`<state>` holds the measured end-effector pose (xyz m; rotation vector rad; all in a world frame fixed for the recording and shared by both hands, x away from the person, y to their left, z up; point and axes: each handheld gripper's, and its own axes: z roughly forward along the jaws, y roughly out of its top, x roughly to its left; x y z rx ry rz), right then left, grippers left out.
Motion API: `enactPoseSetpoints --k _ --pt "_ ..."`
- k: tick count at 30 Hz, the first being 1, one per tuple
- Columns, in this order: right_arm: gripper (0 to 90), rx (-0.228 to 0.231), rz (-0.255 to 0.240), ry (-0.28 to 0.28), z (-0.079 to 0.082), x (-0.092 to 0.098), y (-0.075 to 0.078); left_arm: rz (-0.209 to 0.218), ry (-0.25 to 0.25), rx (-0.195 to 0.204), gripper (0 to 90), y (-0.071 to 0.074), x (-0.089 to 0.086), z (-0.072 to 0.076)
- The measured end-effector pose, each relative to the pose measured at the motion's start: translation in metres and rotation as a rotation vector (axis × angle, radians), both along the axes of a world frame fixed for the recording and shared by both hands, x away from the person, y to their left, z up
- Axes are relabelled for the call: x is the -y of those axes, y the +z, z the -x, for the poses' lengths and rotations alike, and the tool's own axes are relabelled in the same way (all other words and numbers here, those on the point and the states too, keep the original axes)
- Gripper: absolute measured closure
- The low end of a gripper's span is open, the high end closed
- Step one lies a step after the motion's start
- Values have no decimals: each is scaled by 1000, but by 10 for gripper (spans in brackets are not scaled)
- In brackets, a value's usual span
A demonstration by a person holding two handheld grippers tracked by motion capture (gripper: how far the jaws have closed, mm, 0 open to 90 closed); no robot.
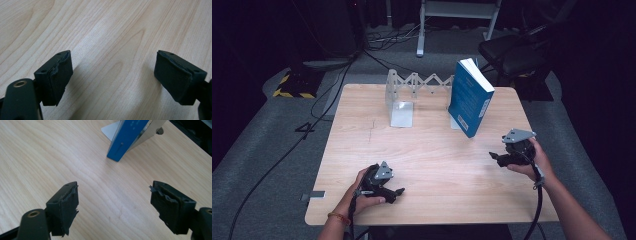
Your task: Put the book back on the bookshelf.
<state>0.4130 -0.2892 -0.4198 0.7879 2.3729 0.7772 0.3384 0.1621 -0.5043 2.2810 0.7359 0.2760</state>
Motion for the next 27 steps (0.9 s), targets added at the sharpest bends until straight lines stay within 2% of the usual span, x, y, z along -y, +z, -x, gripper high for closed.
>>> enactPoseSetpoints --k 4,9,10,13,21,27 --pt "227 -1 -1 14 7 4 -8 1 0 0 159 0 0 0" --pt "223 -31 -21 46 16 10 -27 1 0 0 159 0 0 0" --pt "223 -35 -12 55 18 11 -29 1 1 0 159 0 0 0" --pt "224 -35 -19 54 21 13 -35 1 2 0 159 0 0 0" --pt "224 -47 -41 83 36 34 -60 0 2 0 159 0 0 0" --pt "230 -63 -78 64 47 50 -73 1 2 0 159 0 0 0"
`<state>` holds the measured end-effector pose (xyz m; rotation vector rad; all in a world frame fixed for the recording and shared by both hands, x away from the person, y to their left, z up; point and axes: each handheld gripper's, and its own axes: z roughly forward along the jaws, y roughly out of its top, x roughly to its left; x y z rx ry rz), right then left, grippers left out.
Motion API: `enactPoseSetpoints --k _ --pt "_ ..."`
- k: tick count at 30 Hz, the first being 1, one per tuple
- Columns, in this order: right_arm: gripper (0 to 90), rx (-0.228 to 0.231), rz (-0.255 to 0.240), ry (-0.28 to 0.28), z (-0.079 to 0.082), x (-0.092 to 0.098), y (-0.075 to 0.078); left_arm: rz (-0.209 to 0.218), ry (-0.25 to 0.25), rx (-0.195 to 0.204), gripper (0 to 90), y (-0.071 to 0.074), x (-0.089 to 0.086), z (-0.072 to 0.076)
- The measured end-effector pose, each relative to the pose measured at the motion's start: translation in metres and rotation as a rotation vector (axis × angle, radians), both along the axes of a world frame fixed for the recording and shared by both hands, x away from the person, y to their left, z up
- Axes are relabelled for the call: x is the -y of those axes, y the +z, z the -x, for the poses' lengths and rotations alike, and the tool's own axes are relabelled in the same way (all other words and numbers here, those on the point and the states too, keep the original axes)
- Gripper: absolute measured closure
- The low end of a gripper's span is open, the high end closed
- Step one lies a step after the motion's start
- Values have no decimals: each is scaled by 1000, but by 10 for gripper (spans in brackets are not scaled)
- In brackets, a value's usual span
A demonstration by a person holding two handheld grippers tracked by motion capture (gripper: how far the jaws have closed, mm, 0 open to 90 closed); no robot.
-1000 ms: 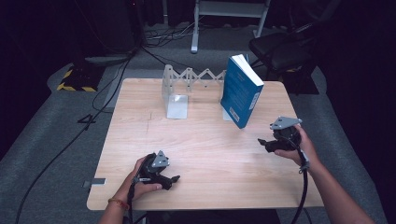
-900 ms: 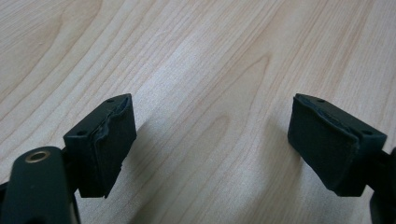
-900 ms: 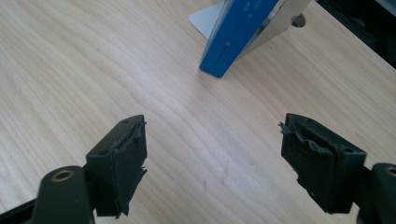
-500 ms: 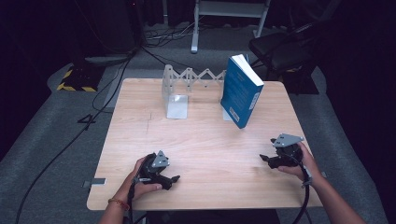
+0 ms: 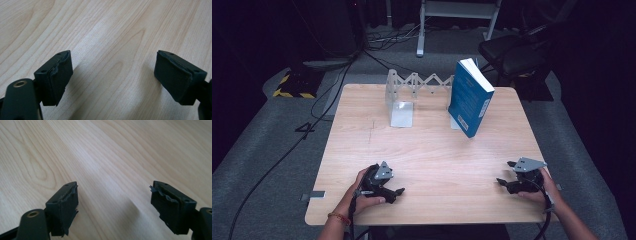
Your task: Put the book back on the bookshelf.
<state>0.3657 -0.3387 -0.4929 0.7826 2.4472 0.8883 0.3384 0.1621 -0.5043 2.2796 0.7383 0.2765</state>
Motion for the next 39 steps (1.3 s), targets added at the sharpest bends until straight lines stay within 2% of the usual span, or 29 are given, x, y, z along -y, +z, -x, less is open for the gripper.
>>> enactPoseSetpoints --k 5,8,11,15,39 --pt "223 -36 -82 -21 10 19 -5 0 0 0 159 0 0 0" --pt "208 -58 -140 -55 15 32 -9 0 0 -1 159 0 0 0" --pt "192 -90 -174 -86 20 43 -11 -1 0 0 159 0 0 0" --pt "192 -94 -176 -87 23 50 -11 -4 -5 -1 153 0 0 -1" --pt "199 -89 -179 -126 25 51 -11 -2 8 -1 153 0 1 0"
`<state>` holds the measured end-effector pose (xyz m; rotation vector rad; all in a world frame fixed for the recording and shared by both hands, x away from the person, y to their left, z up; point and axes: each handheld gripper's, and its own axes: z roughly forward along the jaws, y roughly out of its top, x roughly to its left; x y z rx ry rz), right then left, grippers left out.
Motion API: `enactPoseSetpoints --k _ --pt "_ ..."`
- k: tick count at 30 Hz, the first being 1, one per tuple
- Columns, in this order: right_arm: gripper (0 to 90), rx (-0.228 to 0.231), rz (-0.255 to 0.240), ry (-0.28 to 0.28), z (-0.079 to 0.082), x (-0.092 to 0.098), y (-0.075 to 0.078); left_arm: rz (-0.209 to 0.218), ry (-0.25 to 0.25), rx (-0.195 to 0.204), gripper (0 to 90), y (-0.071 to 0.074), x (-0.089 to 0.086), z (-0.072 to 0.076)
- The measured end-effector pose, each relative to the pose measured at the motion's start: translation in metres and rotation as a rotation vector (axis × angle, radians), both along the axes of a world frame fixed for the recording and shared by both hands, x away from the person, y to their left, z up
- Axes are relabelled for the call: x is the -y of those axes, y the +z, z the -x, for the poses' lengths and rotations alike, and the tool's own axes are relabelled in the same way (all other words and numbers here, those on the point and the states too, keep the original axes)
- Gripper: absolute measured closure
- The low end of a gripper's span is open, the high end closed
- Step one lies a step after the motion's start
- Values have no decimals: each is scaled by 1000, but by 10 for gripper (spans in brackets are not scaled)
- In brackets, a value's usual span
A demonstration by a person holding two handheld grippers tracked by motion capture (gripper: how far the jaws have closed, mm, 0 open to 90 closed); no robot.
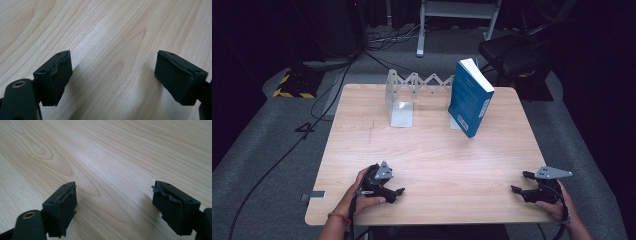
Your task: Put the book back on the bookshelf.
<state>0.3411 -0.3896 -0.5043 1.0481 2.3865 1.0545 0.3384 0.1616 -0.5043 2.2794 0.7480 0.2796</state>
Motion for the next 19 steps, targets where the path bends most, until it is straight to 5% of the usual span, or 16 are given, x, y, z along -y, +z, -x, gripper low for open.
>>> enactPoseSetpoints --k 19 --pt "200 0 0 0 0 0 0 1 -5 1 150 0 1 -2"
